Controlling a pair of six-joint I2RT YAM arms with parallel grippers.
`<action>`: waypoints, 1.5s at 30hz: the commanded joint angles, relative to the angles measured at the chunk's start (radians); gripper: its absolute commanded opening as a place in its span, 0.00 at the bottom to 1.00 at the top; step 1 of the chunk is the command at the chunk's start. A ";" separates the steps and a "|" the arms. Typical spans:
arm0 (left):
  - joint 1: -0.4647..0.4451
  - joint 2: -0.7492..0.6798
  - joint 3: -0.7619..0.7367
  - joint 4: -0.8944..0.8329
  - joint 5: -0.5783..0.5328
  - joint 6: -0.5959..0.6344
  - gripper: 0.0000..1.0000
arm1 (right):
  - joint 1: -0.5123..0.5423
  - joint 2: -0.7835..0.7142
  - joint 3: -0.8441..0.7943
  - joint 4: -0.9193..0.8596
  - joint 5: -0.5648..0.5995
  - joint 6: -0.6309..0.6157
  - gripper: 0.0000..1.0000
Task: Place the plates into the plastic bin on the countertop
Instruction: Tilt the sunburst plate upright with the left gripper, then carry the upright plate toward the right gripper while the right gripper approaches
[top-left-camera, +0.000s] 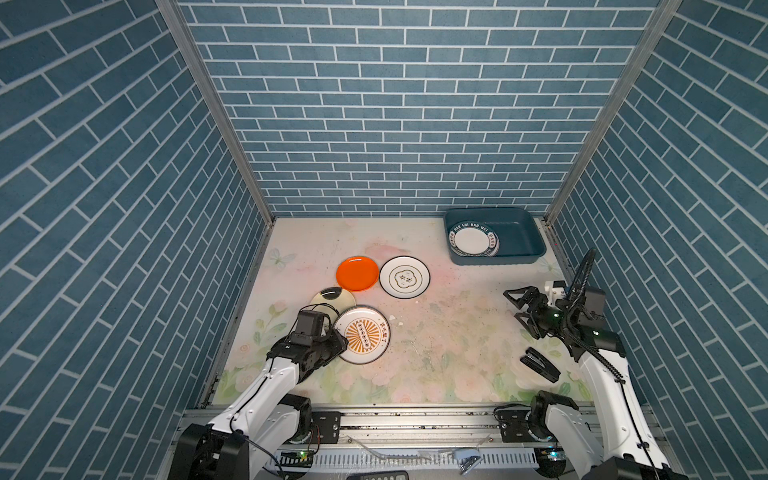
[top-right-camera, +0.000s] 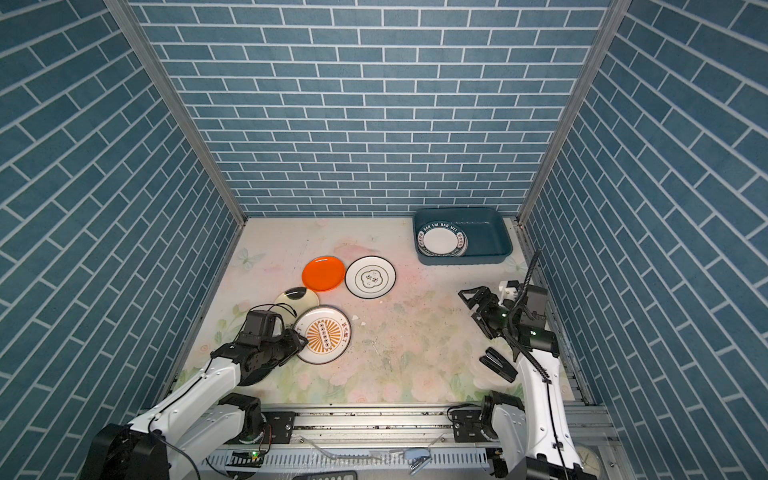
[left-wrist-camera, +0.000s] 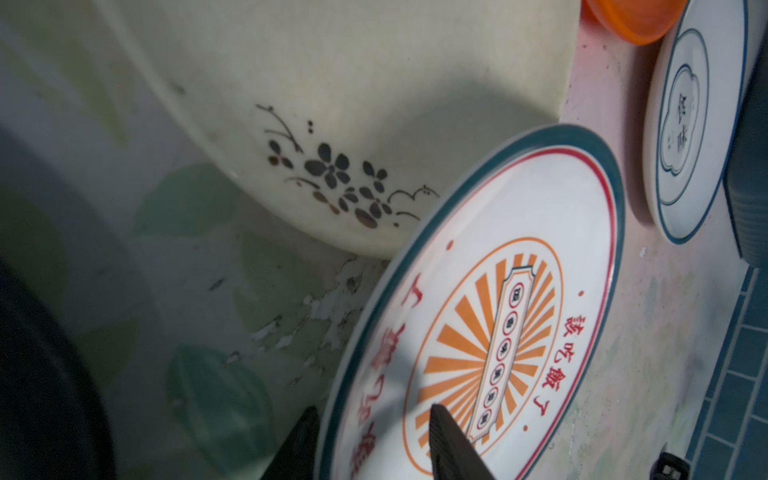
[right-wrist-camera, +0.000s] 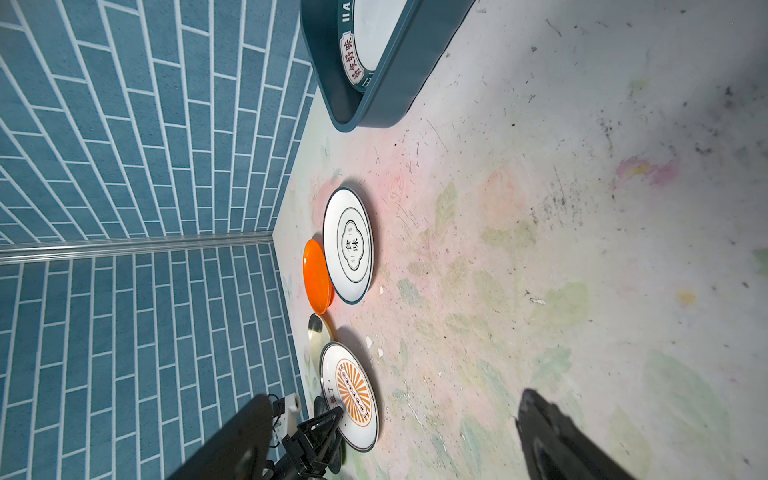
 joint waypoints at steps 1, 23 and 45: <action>0.006 -0.009 -0.013 0.012 -0.008 0.004 0.31 | -0.005 -0.020 0.026 -0.019 0.013 0.014 0.92; 0.006 -0.104 0.005 -0.035 0.008 -0.023 0.10 | -0.006 -0.034 -0.002 -0.003 0.018 0.043 0.91; 0.006 -0.109 0.103 -0.024 0.092 -0.056 0.00 | -0.006 -0.058 -0.044 0.063 0.007 0.098 0.90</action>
